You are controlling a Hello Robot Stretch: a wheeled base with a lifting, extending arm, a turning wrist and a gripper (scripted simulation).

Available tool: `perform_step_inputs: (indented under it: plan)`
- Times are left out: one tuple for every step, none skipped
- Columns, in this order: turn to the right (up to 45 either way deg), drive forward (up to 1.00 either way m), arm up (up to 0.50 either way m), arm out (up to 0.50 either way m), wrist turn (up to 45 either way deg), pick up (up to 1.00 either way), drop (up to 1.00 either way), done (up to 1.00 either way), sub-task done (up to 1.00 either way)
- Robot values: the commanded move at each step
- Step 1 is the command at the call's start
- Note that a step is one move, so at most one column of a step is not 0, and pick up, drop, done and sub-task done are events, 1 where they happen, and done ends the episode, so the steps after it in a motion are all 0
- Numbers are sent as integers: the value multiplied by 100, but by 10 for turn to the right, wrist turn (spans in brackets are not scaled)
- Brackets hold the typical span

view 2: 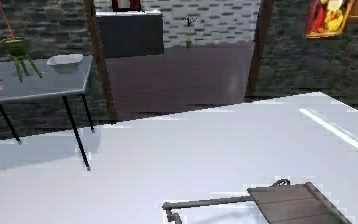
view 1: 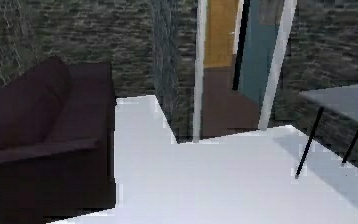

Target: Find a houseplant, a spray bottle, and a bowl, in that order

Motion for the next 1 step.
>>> perform_step_inputs:
  plan:
    - [0,45,0,0,0,0,0,0,0]
